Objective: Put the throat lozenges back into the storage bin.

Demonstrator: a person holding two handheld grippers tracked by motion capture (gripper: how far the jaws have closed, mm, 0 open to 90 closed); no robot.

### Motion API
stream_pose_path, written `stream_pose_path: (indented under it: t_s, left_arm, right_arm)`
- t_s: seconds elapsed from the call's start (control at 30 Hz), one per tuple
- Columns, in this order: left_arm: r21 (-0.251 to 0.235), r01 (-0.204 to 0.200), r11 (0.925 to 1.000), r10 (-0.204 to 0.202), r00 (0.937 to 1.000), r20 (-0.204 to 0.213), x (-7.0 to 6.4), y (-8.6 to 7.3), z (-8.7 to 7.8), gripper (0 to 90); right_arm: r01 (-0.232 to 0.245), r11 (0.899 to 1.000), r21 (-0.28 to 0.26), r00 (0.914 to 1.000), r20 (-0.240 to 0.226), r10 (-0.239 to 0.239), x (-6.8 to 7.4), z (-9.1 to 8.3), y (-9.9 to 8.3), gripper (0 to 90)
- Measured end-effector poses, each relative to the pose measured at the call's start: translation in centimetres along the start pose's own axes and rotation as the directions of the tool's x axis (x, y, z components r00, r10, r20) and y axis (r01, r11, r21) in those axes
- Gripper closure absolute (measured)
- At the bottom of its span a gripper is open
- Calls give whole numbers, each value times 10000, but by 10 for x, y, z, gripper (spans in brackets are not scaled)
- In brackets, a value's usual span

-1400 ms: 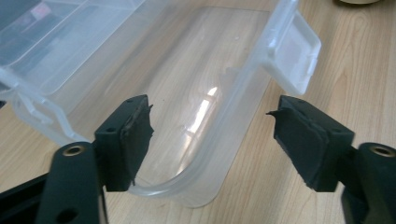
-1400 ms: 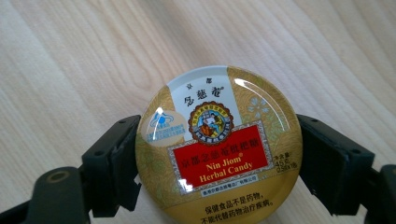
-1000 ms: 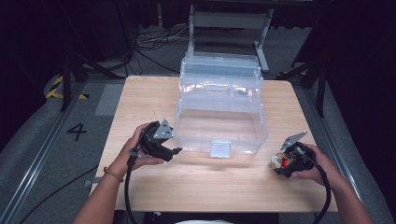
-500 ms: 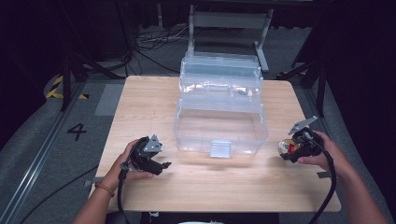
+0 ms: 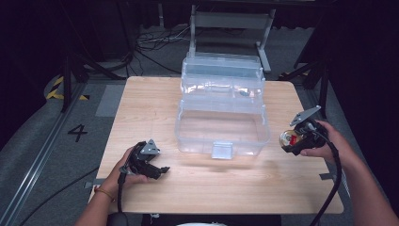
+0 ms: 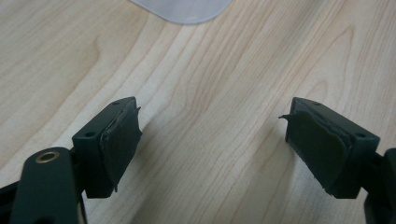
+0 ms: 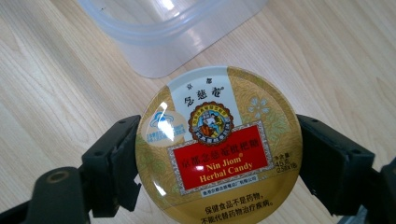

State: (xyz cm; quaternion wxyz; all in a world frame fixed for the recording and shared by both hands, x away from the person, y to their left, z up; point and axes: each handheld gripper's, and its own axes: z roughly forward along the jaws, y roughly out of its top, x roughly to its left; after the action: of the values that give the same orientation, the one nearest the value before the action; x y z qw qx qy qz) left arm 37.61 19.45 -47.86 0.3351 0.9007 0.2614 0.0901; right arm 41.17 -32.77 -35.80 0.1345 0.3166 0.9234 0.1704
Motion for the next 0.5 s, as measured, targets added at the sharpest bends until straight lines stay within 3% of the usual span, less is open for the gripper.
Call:
stream_pose_path:
  t_s: [0.27,0.5]
  left_arm:
    - [-373,-119,9992,123,9999,110,2,-5,1,155]
    - [-518,110,9986,-111,9999,-23,1,-6,1,171]
  right_arm:
    - [310,9995,36,9993,200,-311,0,-12,15,205]
    - [553,9985,6,9981,288,-552,3,-10,28,205]
